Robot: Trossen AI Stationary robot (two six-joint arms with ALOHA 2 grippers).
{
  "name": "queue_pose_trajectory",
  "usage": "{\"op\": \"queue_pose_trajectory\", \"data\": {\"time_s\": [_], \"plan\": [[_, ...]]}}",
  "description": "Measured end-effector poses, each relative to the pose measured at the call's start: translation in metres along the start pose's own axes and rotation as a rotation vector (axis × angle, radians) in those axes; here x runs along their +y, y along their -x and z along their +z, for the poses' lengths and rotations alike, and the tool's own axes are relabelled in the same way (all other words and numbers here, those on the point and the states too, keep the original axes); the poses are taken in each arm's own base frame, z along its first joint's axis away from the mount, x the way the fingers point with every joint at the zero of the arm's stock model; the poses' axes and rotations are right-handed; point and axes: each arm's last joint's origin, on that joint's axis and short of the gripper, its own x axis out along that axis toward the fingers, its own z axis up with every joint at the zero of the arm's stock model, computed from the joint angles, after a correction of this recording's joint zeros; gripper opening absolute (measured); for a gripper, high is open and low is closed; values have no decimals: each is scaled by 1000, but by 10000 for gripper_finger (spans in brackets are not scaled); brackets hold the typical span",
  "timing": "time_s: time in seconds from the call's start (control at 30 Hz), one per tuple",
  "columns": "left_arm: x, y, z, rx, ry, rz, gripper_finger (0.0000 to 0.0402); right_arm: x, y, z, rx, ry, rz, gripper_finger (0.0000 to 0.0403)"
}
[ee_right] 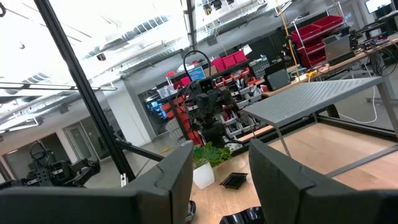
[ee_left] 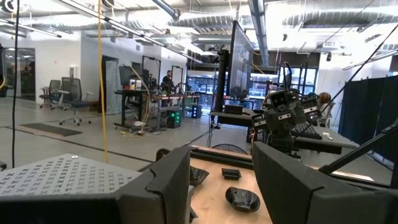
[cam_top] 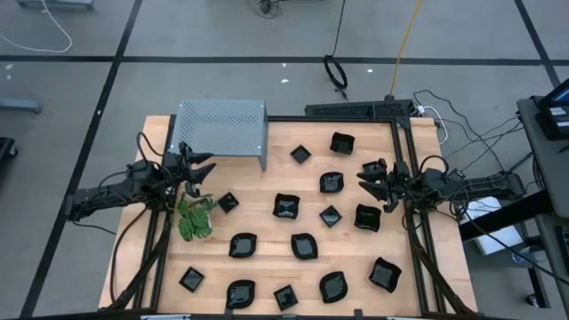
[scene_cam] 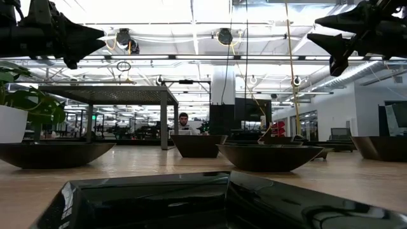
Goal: Pick & Place Mini shaped plates
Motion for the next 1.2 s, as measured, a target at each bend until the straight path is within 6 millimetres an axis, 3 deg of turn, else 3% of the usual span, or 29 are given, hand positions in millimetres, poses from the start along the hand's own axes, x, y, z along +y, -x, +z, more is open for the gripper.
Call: {"op": "queue_pose_trajectory", "data": {"time_s": [1.2], "plan": [[0,0,1,-7,17,-1,179,0,0,0,-3,0,1,144]]}}
